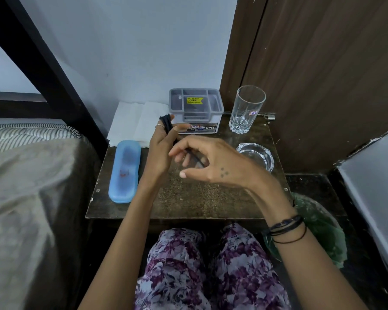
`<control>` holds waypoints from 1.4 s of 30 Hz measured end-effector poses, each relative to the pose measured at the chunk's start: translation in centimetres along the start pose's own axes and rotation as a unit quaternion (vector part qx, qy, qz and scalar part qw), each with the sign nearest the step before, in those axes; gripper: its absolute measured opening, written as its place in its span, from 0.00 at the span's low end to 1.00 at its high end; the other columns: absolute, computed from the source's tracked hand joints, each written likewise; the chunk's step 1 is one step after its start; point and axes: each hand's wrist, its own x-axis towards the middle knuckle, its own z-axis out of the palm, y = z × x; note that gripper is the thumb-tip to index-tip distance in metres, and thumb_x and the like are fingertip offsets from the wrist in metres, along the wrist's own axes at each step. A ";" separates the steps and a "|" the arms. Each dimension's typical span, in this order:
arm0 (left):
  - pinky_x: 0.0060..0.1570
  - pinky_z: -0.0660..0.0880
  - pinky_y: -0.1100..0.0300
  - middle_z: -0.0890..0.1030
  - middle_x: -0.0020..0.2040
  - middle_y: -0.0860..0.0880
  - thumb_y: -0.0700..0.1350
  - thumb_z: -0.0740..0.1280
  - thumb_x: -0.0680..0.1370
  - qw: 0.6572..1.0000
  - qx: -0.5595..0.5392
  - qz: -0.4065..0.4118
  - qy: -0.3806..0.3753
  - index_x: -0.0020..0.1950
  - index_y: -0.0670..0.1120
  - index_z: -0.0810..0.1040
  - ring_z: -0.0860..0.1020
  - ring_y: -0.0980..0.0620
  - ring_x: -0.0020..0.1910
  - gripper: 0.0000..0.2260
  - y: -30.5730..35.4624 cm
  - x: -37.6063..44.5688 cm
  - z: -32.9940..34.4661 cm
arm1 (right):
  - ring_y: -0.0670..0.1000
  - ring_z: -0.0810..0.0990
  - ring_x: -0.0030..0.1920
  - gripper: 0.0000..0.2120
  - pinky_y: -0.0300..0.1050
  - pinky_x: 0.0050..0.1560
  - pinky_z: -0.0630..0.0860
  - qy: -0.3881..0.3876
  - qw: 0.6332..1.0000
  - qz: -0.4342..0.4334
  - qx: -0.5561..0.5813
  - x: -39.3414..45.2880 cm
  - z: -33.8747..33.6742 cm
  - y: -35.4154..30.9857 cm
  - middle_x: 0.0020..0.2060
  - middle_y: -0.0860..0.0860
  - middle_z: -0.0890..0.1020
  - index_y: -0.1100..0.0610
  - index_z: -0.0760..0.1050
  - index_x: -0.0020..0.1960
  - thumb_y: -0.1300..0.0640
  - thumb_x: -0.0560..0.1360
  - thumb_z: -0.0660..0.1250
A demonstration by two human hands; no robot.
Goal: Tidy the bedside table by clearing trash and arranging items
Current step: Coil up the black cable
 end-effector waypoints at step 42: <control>0.45 0.73 0.41 0.81 0.45 0.46 0.40 0.57 0.76 0.899 0.381 0.204 0.074 0.53 0.45 0.73 0.77 0.43 0.45 0.08 -1.6 -3.2 2.6 | 0.52 0.81 0.42 0.17 0.52 0.50 0.77 0.257 0.923 0.103 0.266 1.3 0.7 3.9 0.38 0.53 0.81 0.49 0.69 0.51 0.56 0.68 0.74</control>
